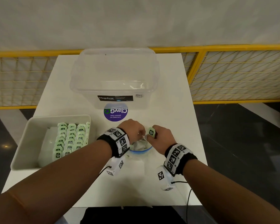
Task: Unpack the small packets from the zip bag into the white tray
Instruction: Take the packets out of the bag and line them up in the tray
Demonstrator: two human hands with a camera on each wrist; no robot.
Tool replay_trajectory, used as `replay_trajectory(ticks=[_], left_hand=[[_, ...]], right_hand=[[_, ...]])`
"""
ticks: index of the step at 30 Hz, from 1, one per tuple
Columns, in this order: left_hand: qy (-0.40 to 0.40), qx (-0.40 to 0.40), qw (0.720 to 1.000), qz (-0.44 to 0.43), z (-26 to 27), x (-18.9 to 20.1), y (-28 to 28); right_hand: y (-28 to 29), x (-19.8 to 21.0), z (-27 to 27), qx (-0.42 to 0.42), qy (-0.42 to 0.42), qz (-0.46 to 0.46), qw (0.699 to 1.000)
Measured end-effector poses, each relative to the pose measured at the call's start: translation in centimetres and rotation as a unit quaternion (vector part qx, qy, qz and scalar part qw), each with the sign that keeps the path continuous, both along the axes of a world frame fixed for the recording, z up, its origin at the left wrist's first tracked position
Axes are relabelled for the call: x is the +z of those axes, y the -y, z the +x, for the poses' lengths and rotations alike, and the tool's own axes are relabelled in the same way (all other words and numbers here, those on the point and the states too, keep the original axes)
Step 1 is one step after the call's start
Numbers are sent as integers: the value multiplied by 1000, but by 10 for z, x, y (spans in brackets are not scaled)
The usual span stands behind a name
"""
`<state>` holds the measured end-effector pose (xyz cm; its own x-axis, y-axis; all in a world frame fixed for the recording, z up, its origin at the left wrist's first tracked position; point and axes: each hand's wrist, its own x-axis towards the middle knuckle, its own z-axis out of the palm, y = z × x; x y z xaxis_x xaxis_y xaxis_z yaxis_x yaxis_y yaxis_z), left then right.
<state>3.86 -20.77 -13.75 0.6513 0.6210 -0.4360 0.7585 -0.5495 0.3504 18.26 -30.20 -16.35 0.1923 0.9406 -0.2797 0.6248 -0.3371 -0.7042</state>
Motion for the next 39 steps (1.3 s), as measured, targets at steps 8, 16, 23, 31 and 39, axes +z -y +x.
replay_trajectory(ticks=[8,16,23,31,39], left_hand=[[-89,-60,994,31,14,-17,9],[45,19,999,-12,-1,-6,-3],[188,80,978,-44,-31,24,-23],[179,90,980,11,-64,63,-33],[116,40,991,53,-121,99,-48]], right_hand=[[1,-3,4,-20,1,-14,1000],[-5,-4,2,-45,-9,-12,999],[-20,16,-11,-30,-107,7,994],[-44,34,-51,30,-50,57,997],[-56,60,-109,37,-66,53,996]])
